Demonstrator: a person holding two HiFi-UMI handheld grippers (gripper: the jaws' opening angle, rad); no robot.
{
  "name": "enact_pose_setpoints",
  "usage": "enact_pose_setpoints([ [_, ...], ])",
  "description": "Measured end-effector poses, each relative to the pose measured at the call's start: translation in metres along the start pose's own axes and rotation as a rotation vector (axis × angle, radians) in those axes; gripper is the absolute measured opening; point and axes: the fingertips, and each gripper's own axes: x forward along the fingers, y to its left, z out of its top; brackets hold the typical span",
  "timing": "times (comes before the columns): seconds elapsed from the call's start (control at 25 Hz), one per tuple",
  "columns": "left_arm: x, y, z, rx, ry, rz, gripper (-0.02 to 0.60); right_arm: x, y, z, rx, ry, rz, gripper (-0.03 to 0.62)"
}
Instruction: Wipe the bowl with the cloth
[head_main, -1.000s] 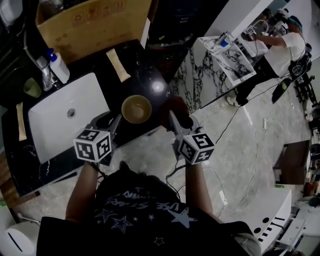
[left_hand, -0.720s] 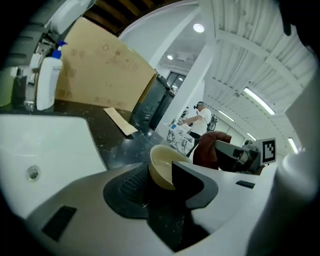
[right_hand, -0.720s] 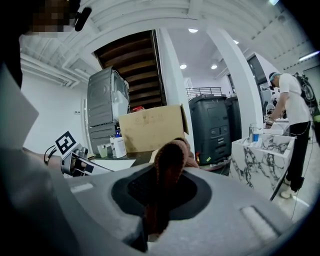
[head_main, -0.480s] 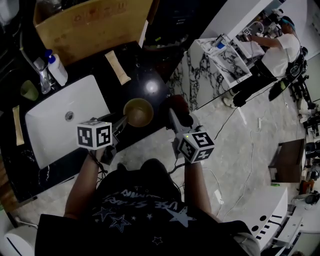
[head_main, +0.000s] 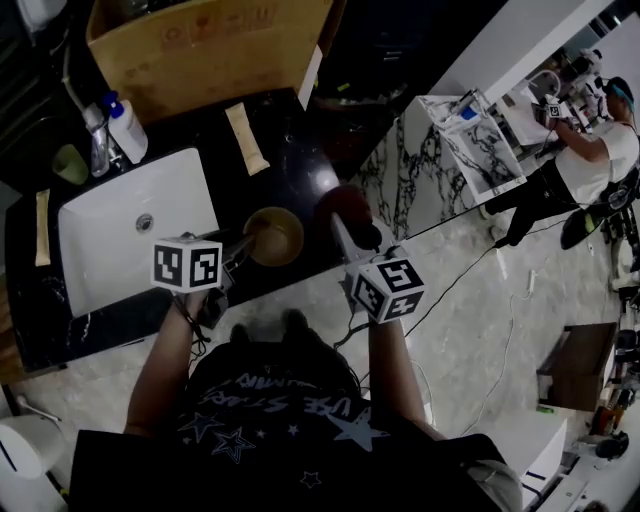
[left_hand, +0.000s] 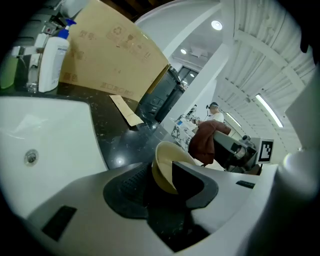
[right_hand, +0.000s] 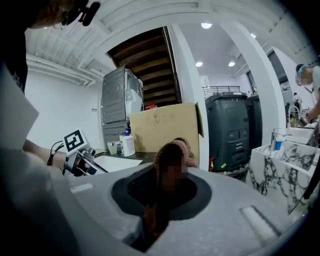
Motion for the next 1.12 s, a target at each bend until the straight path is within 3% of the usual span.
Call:
enact_pose_setpoints([
  [0.44,0.005,0.004,-0.003,-0.071,0.025,0.081,0.13,0.041,-0.004,0.006,-0.036,0.017,0.176,0.054],
  [0.64,0.003,0.009,-0.005,-0.056,0.03,0.145,0.026,0.053,0.004,0.013,-0.058,0.008,0.231,0.054],
  [0.96,0.0,0.011,0.0,-0.046,-0.004,0.182,0.02,0.054,0.017,0.014,-0.073,0.005,0.289,0.054],
  [1.12,-0.003,0.016,0.007,-0.028,-0.015,0.218,0.02,0.044,0.036,0.017,-0.112,0.003,0.371,0.054],
])
